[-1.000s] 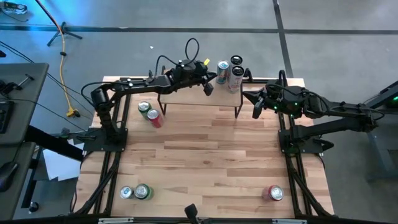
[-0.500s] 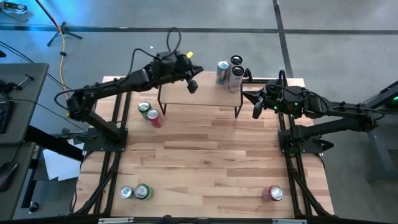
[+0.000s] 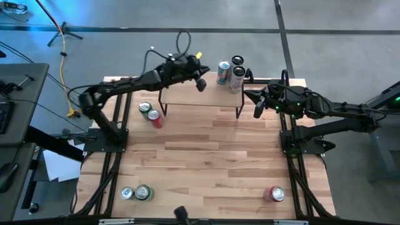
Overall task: Place canned beverage on shelf
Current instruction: Put the top blue soda can onto the shelf
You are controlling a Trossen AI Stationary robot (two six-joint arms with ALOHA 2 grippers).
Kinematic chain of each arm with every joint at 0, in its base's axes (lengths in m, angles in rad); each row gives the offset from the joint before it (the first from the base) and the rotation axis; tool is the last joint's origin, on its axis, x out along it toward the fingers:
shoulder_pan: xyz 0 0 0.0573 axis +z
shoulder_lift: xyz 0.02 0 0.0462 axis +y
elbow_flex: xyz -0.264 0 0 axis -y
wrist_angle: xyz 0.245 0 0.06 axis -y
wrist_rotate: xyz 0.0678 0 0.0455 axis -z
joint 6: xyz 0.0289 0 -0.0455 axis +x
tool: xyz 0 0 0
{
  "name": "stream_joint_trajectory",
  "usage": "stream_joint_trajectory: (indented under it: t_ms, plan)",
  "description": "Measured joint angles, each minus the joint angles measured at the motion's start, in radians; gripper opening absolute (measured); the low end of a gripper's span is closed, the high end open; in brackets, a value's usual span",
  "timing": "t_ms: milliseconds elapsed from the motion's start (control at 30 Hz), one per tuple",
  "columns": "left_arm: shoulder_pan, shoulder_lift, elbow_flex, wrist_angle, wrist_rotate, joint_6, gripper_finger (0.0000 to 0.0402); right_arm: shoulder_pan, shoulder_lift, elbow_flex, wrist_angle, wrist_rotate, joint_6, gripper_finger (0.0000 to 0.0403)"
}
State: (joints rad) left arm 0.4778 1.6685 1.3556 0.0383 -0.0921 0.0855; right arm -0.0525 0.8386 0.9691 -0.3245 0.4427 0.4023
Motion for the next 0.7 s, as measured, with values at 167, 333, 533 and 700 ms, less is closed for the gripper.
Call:
stream_joint_trajectory:
  t_ms: [167,333,533,700]
  plan:
    - [0.0,0.124,0.0,0.156,-0.002,-0.028,0.0,0.0,0.0,0.0,0.013,0.001,0.001,0.0]
    - [-0.004,0.188,0.0,0.199,-0.093,-0.051,0.0,0.0,0.0,0.0,0.013,0.001,0.008,0.0]
    - [-0.003,0.227,0.0,0.234,-0.102,-0.013,0.0,0.0,0.0,0.0,0.013,0.001,0.008,0.0]
    - [-0.005,0.256,0.0,0.321,-0.102,-0.012,0.0,0.0,0.0,0.0,0.013,0.001,0.026,0.0]
